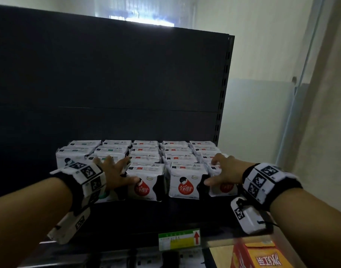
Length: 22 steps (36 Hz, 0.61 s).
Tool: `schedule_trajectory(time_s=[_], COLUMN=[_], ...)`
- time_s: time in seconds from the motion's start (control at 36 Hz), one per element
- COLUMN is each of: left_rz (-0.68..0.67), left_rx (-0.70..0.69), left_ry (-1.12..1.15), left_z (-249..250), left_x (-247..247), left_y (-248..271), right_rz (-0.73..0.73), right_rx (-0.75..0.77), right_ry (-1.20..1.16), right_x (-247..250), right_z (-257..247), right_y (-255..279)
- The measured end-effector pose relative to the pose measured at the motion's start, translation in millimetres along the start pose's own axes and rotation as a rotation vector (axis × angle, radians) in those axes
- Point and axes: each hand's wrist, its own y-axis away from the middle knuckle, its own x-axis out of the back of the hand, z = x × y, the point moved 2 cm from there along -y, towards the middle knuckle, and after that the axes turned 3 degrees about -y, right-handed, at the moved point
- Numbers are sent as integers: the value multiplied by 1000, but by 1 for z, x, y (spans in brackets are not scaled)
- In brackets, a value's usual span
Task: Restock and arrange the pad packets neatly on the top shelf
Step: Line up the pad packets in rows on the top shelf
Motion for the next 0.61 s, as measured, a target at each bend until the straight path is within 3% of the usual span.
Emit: schedule_trajectory(time_s=[0.19,0.5,0.61], left_rz=[-23,-53,-33], left_rx=[-23,-49,-69], left_ry=[7,65,166], left_z=[1,0,2], left_x=[4,12,24], left_y=[3,7,14], right_rz=[118,100,211], right_rx=[-57,-51,68], right_ry=[-7,-44,-56], right_x=[-4,5,17], right_z=[-11,-18,-53], right_y=[-4,7,24])
